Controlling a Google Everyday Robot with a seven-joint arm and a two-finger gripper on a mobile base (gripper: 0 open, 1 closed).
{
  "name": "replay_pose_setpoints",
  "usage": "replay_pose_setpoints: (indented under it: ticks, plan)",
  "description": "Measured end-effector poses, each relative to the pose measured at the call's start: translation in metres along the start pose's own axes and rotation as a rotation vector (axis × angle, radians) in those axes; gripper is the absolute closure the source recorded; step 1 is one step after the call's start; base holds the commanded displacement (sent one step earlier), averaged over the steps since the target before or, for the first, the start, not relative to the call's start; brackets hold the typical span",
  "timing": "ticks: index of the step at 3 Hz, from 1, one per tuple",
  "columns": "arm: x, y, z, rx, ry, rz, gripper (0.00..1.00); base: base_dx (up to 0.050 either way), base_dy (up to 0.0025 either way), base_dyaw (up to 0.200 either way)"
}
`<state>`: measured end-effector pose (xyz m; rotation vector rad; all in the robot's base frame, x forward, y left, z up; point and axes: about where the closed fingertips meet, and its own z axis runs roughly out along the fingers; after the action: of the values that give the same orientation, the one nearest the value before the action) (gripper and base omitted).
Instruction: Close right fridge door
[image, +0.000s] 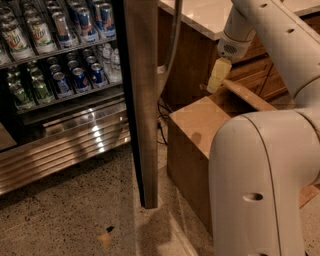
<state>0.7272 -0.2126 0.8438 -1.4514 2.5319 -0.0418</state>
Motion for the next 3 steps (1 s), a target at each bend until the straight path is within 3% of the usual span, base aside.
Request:
replay_pose_setpoints:
  ticks: [3]
  plan:
    - [0.0,0.0,0.0,0.0,0.0,0.0,0.0,0.0,-0.00011,0.189]
